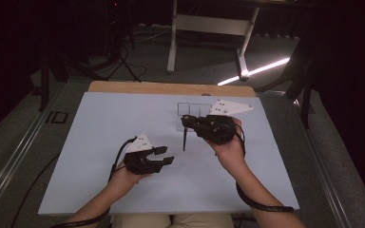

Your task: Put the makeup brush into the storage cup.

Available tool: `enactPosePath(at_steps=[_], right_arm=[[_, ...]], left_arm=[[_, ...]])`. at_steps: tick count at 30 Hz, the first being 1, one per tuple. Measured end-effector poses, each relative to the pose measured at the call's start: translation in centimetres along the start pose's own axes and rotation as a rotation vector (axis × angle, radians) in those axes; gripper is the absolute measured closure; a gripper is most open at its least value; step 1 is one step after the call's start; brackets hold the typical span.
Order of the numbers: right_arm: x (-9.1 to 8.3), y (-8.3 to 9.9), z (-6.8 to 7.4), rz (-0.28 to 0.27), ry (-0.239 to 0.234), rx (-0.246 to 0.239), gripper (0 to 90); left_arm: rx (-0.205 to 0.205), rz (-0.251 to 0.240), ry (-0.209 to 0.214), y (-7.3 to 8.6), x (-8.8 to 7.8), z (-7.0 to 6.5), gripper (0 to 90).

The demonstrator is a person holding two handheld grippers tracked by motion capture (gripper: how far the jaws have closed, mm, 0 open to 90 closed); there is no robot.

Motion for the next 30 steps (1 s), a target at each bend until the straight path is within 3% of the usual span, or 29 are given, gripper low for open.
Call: enactPosePath(at_steps=[2, 10, 12, 15, 22, 26, 30], right_arm=[[-0.1, -0.1, -0.2, -0.001, 0.001, 0.003, 84.0], [-0.1, -0.5, -0.8, -0.007, 0.004, 0.011, 84.0], [-0.1, -0.7, -0.9, -0.009, 0.010, 0.008, 84.0], [-0.1, -1.0, -1.1, -0.012, 0.014, 0.012, 84.0], [-0.3, -1.7, -1.7, -0.022, 0.023, 0.014, 84.0], [-0.5, -2.2, -2.1, -0.027, 0.031, 0.016, 84.0], [-0.8, -2.8, -2.3, -0.034, 0.041, 0.010, 84.0]], left_arm=[[-0.022, 0.003, -0.015, 0.3, -0.4, 0.2, 41.2], [-0.062, -0.010, -0.043, 1.2, -1.8, 0.7, 19.4], [-0.076, -0.016, -0.019, 1.5, -2.1, 0.8, 15.9], [-0.091, 0.011, -0.001, 2.2, -2.2, 1.0, 3.6], [-0.144, -0.005, -0.043, 3.8, -3.4, 1.8, 1.7], [-0.120, 0.001, -0.089, 4.4, -4.0, 1.8, 1.4], [-0.104, -0.031, -0.096, 5.1, -4.5, 1.8, 1.4]])
Point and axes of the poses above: each handheld gripper's, and its own axes: x roughly forward along the jaws, y roughly out of its underside, z roughly to its left, the point moved 3 cm from there along x, roughly forward along the jaws, and after that the axes turned 14 degrees about z, right-handed, at the moved point
